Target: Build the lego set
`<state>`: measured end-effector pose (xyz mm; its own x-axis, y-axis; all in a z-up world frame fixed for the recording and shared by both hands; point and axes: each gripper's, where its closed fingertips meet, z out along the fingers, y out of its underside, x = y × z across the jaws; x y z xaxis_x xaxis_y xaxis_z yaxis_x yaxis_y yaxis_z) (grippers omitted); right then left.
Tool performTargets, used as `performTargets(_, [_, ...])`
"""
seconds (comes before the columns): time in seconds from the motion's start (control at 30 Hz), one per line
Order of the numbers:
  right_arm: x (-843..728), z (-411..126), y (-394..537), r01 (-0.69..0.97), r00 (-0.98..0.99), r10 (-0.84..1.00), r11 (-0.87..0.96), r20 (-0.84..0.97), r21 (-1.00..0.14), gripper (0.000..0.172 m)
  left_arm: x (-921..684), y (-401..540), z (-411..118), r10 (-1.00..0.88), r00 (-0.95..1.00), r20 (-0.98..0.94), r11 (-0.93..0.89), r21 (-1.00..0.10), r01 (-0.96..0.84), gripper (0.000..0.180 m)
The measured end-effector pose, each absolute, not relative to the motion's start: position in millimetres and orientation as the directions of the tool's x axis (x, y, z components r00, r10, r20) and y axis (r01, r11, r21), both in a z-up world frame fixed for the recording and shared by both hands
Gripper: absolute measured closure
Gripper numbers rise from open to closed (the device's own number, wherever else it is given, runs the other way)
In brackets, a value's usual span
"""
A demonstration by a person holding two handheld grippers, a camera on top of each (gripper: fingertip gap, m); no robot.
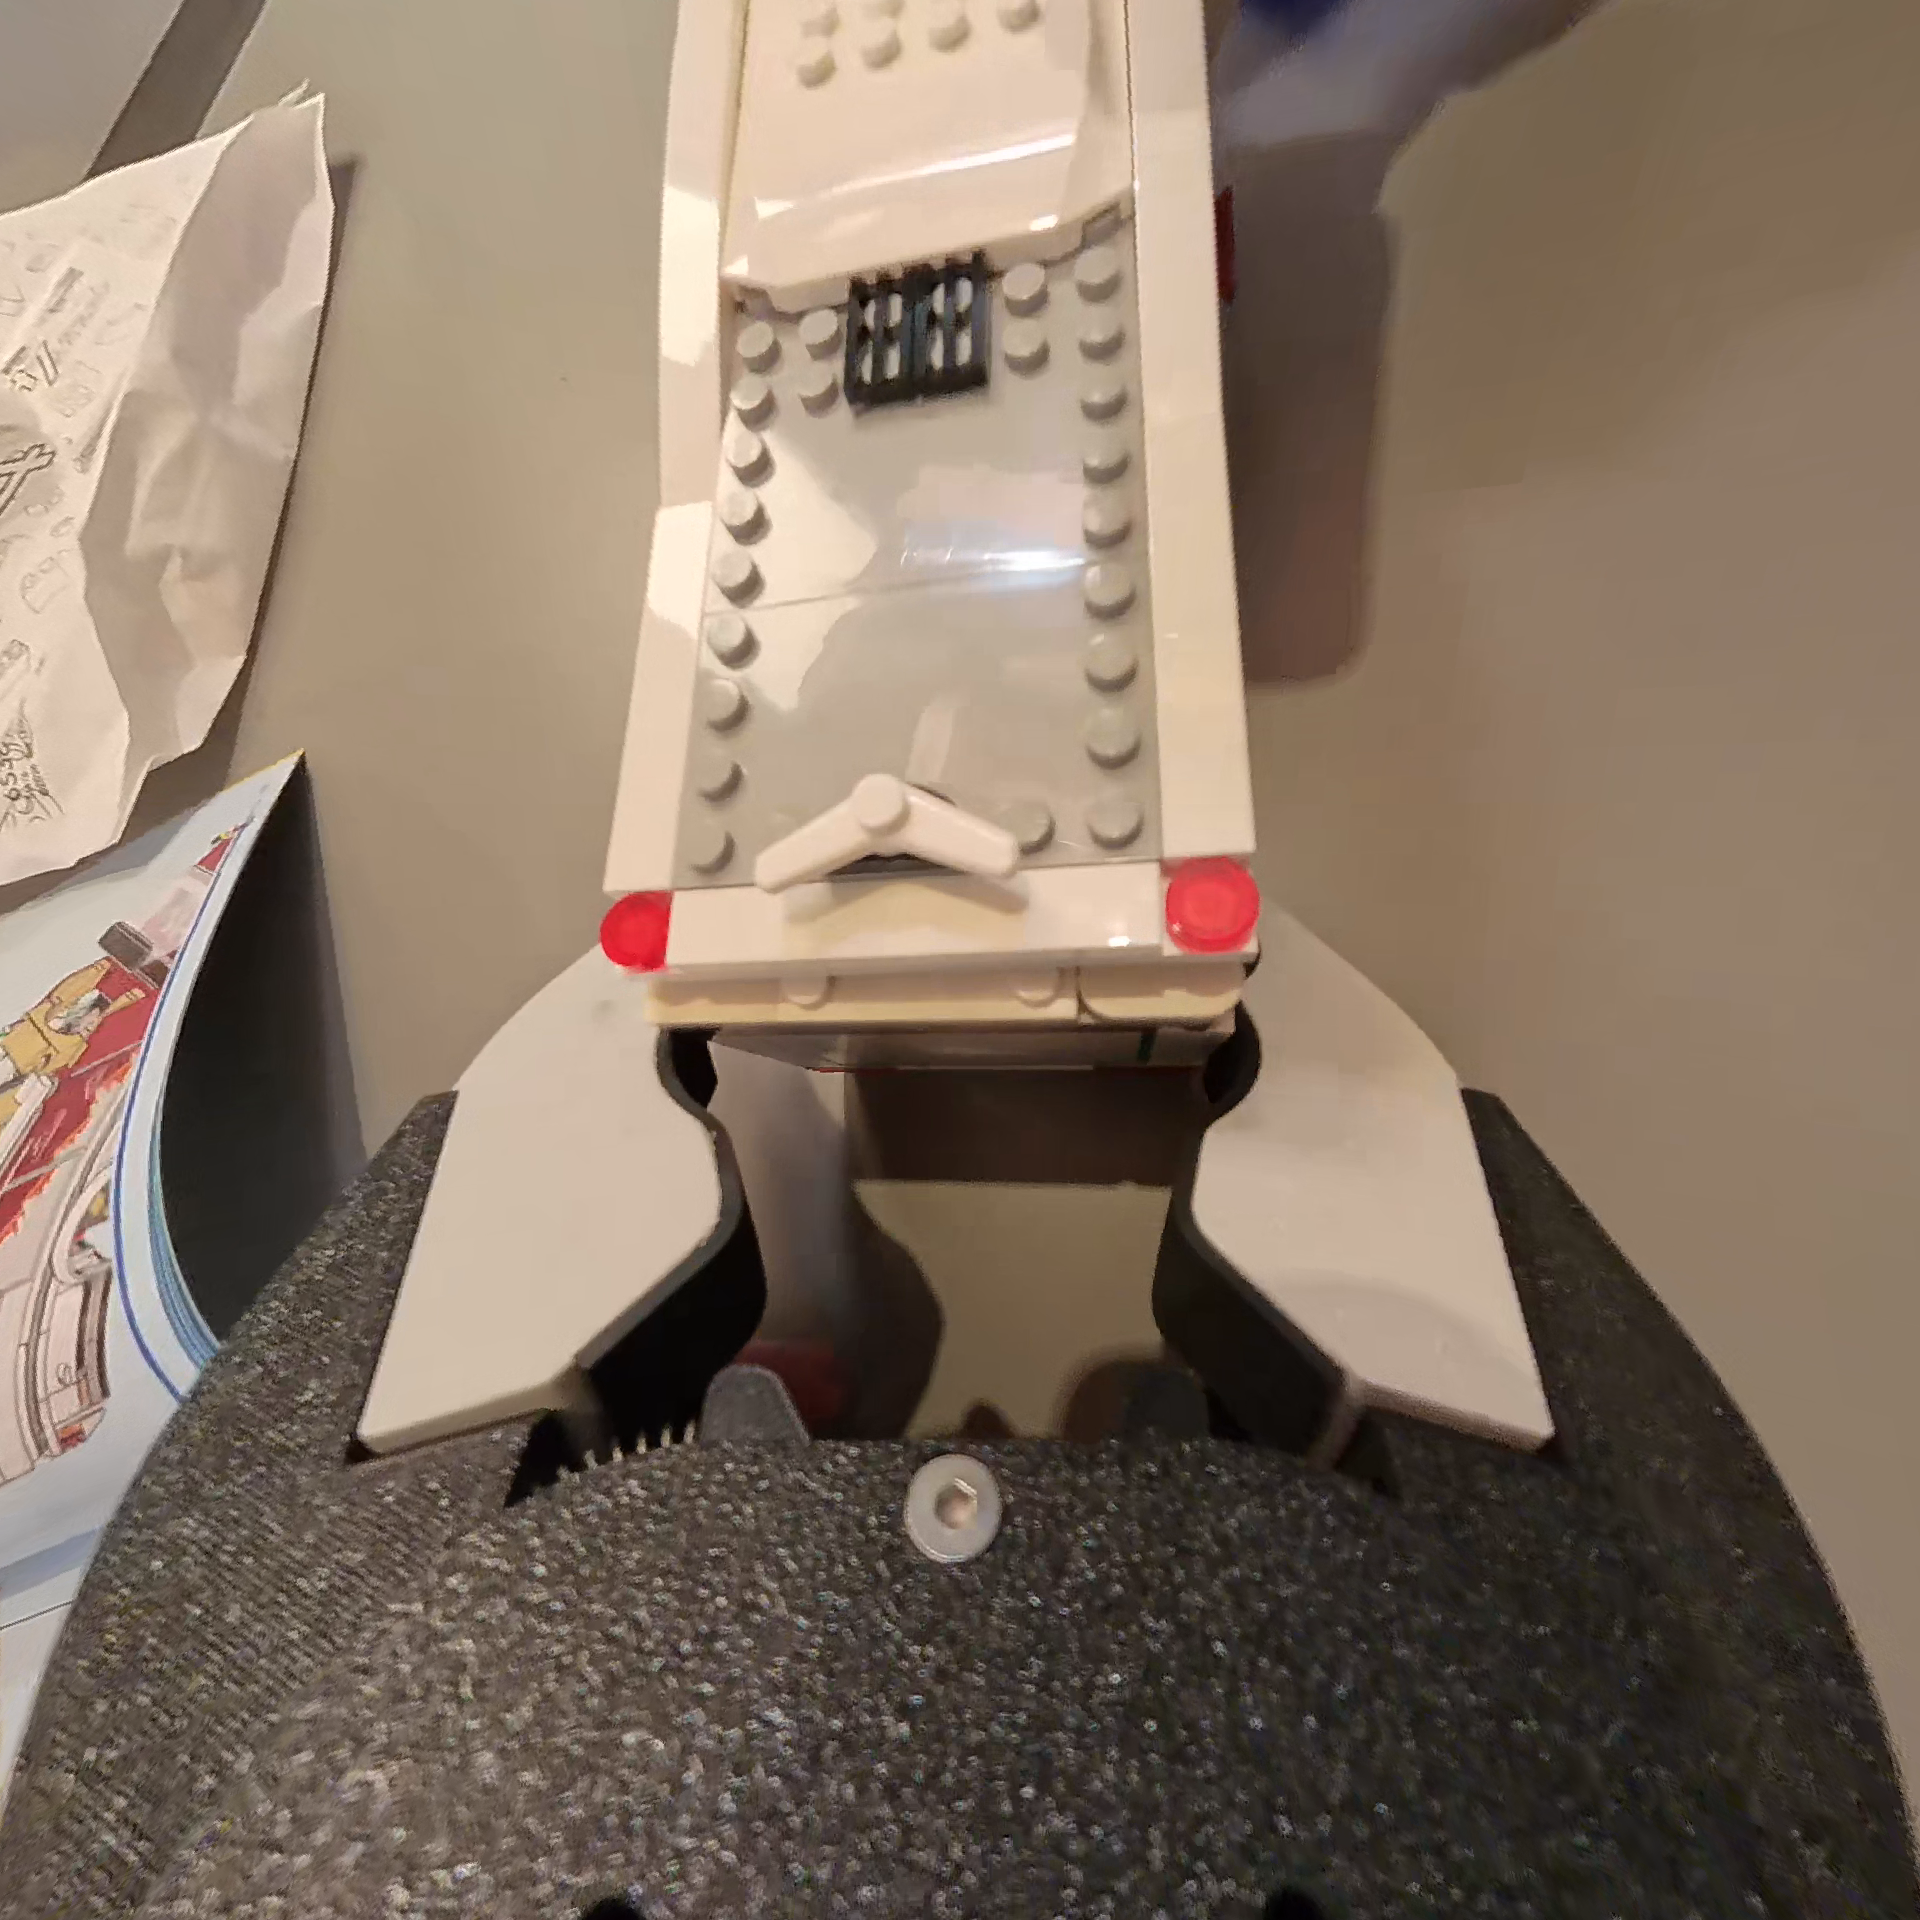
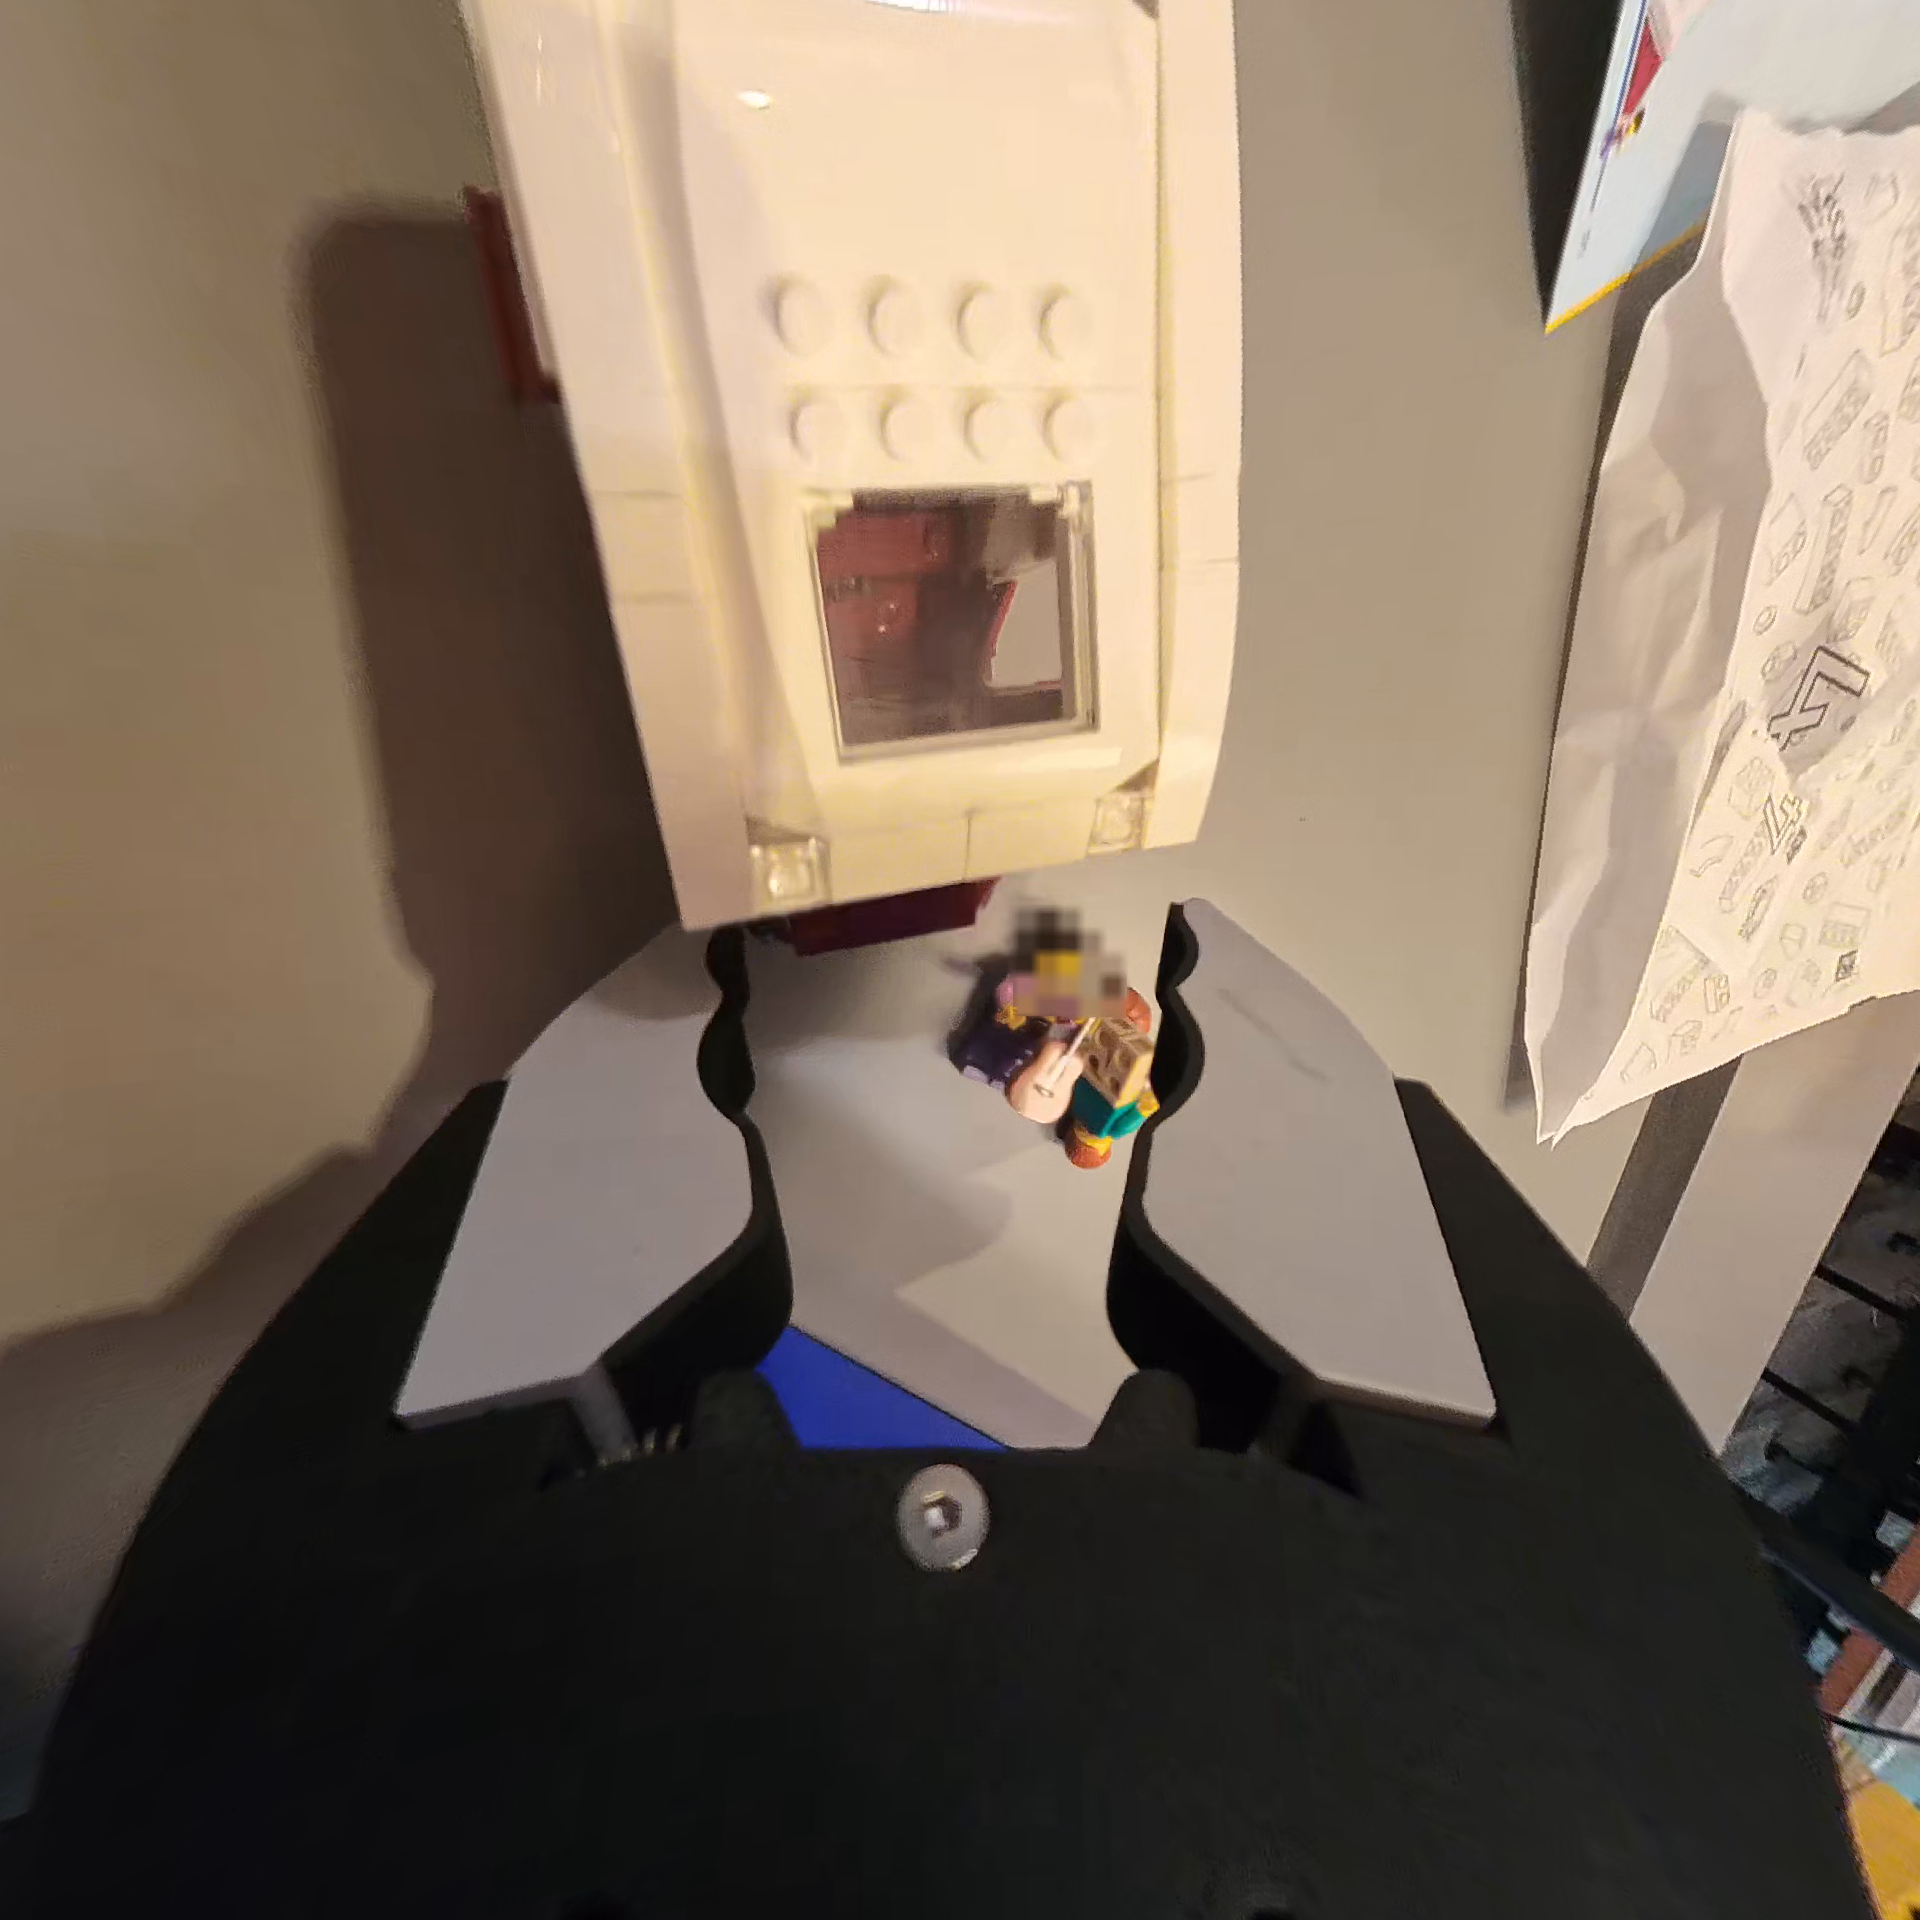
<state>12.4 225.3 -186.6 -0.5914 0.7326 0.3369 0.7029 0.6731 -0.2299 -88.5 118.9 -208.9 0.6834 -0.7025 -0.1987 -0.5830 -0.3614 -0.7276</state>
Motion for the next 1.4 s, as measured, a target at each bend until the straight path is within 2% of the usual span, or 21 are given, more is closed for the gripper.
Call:
performTargets(0.23, [1.5, -176.2, 168.1, 0.572, -0.603, 0.722, 0.688, 0.341, -0.446, 0.087, -105.9, 88.4, -208.7, -0.759, 0.619, -0.201, -0.308, -0.727, -0.613, 0.085])
performTargets(0.3, [0.0, -179.5, 173.9, 0.562, -0.571, 0.696, 0.718, 0.435, -0.410, 0.082, -109.2, 78.3, -208.7, -0.772, 0.602, -0.202, -0.293, -0.728, -0.620, 0.085])
performTargets(0.43, [3.8, -182.3, 165.5, 0.568, -0.544, 0.698, 0.715, 0.466, -0.408, 0.082, -112.8, 64.7, -208.7, -0.784, 0.588, -0.201, -0.283, -0.728, -0.625, 0.085])
performTargets(0.57, [6.0, -190.7, 138.1, 0.541, -0.552, 0.751, 0.653, 0.362, -0.529, 0.079, -115.0, 56.6, -208.7, -0.786, 0.584, -0.201, -0.280, -0.728, -0.626, 0.085])
performTargets(0.7, [-1.7, -197.7, 117.5, 0.496, -0.540, 0.814, 0.514, 0.215, -0.700, 0.076, -117.7, 48.1, -208.5, -0.791, 0.577, -0.204, -0.271, -0.728, -0.629, 0.085])
performTargets(0.77, [-7.8, -202.8, 109.3, 0.489, -0.538, 0.829, 0.455, 0.153, -0.745, 0.075, -118.5, 44.7, -208.0, -0.794, 0.570, -0.212, -0.260, -0.729, -0.633, 0.085])
performTargets(0.87, [-14.5, -213.3, 105.3, 0.522, -0.547, 0.824, 0.473, 0.147, -0.710, 0.079, -119.0, 42.6, -207.7, -0.795, 0.566, -0.218, -0.251, -0.730, -0.635, 0.085])
performTargets(1.0, [-25.9, -212.1, 103.4, 0.520, -0.523, 0.835, 0.471, 0.170, -0.712, 0.103, -118.1, 41.4, -207.9, -0.800, 0.561, -0.213, -0.250, -0.731, -0.635, 0.085])
performTargets(1.4, [-22.3, -207.4, 104.3, 0.473, -0.523, 0.820, 0.505, 0.231, -0.722, 0.104, -119.0, 39.4, -207.7, -0.804, 0.556, -0.210, -0.248, -0.731, -0.635, 0.085])
